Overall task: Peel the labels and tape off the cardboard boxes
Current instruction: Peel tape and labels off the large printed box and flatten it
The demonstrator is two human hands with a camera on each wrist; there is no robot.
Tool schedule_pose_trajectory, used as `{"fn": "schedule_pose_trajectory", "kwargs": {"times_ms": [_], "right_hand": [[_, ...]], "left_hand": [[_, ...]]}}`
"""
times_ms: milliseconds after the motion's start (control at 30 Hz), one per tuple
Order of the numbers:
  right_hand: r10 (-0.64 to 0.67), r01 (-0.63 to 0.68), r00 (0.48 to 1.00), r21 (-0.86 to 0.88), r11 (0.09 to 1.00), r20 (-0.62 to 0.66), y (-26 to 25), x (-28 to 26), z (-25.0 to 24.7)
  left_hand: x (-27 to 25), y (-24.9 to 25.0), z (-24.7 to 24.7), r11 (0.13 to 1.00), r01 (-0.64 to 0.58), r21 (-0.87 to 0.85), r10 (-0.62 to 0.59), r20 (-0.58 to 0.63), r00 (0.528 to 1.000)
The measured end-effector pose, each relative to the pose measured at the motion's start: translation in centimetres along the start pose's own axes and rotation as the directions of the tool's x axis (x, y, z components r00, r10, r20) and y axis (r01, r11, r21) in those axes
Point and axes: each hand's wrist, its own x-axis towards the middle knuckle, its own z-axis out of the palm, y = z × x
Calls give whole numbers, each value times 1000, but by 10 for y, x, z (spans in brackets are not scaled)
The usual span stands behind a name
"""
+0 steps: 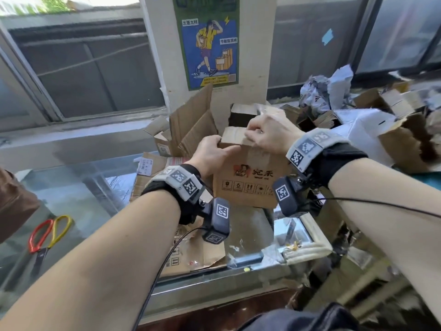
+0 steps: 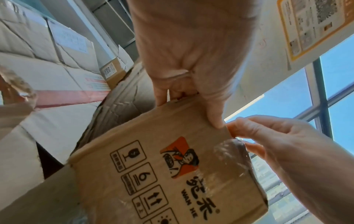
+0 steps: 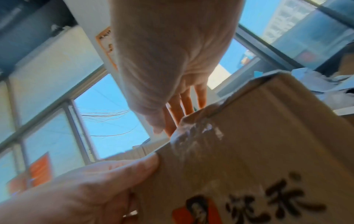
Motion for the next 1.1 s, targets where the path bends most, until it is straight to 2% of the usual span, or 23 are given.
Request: {"fn": "schedule_pose_trajectory", "kwargs": {"times_ms": [100, 200, 400, 533, 733, 833, 967, 1100], "right_hand": [[-129, 130, 991, -85, 988, 24, -21, 0, -4], [-188, 200, 978, -153, 968, 91, -34, -2, -15], [-189, 242, 950, -203, 949, 250, -57, 6, -18], [-177, 270, 928, -262, 927, 328, -61, 8, -16], [-57, 230, 872, -303, 925, 487, -62, 10, -17], [4, 171, 858, -292, 941, 513, -58, 11, -9], [-8, 88, 886, -152, 984, 464, -50, 8, -10], [-40, 75, 911, -70, 995, 410, -51, 3, -9]], "left_hand": [[0, -5, -8, 997, 30, -72, -34, -62, 997], [-1, -10, -19, 994, 35, -101, -43, -75, 996], [-8, -21, -33, 946, 102, -308, -120, -42, 992], [-15, -24, -30, 925, 151, -349, -167, -14, 986], [-19, -23, -25, 948, 193, -252, -186, 53, 981], [-20, -20, -21, 956, 198, -218, -191, 54, 980], [-19, -18, -15, 953, 195, -233, -200, 1, 980], [-15, -18, -11, 944, 203, -259, -221, -42, 974]]}}
